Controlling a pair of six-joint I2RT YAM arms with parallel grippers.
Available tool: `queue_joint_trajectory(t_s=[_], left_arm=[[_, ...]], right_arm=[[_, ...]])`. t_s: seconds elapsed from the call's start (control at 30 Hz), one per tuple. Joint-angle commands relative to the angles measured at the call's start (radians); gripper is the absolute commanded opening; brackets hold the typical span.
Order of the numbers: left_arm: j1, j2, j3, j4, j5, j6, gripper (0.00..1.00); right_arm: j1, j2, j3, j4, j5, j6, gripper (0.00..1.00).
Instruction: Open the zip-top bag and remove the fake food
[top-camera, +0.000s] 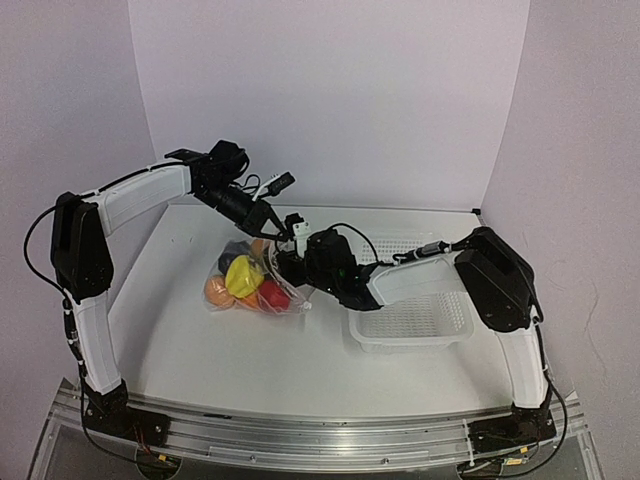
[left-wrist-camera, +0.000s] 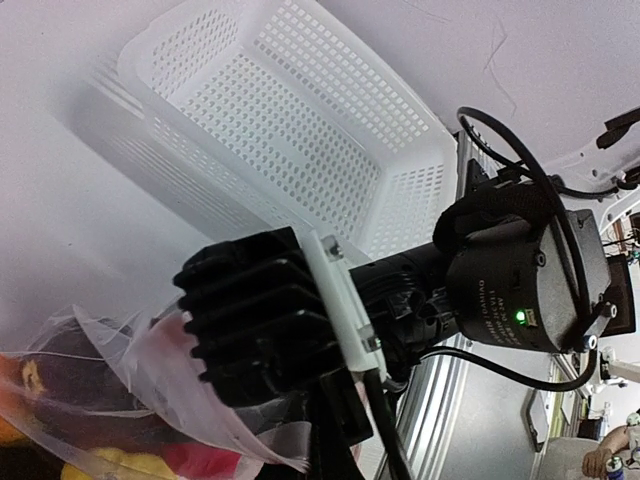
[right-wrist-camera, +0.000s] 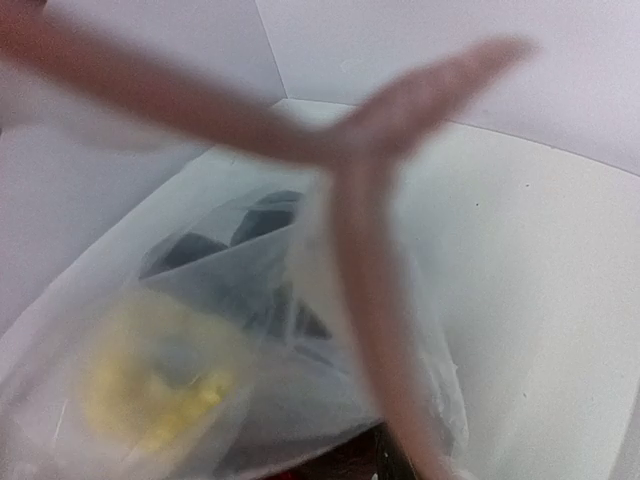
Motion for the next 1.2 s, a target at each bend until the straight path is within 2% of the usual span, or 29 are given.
queue_joint_trajectory(t_s=[0.0, 0.17, 0.23, 0.3, 0.37, 0.57, 0.6, 0.7, 0.83, 0.93, 1.17], left_arm=[[-0.005, -0.051, 0.002, -0.008, 0.104, 0.024, 0.00], [-0.005, -0.054, -0.056, 0.023, 0.084, 0.044, 0.00], [-0.002, -0.053, -0.057, 0.027, 0.065, 0.054, 0.07], [0.003, -0.055, -0.038, 0.016, 0.066, 0.072, 0.23], [0.015, -0.061, -0.015, 0.000, 0.069, 0.098, 0.43], [0.118, -0.085, 0.079, -0.002, 0.066, 0.137, 0.96], [0.140, -0.089, 0.084, 0.006, 0.050, 0.128, 0.99], [0.229, -0.095, 0.041, 0.058, -0.017, 0.049, 1.00], [0.334, -0.039, -0.035, 0.105, -0.187, -0.049, 1.00], [0.348, 0.066, -0.014, 0.072, -0.280, -0.046, 1.00], [0.349, 0.176, -0.021, 0.136, -0.320, -0.061, 1.00]], right_arm=[[-0.005, 0.066, 0.068, -0.046, 0.064, -0.002, 0.42], [-0.012, 0.100, 0.091, -0.049, 0.087, 0.020, 0.48], [-0.018, 0.104, 0.085, -0.049, 0.085, 0.030, 0.48], [-0.020, 0.105, 0.081, -0.049, 0.076, 0.033, 0.49], [-0.020, 0.107, 0.083, -0.049, 0.062, 0.033, 0.49], [-0.020, 0.121, 0.099, -0.057, 0.064, 0.040, 0.50], [-0.021, 0.121, 0.099, -0.058, 0.067, 0.043, 0.50], [-0.026, 0.123, 0.096, -0.058, 0.071, 0.057, 0.51], [-0.027, 0.128, 0.112, -0.064, 0.063, 0.061, 0.53], [-0.028, 0.136, 0.140, -0.088, 0.063, 0.062, 0.55], [-0.033, 0.179, 0.251, -0.217, 0.117, 0.088, 0.63]])
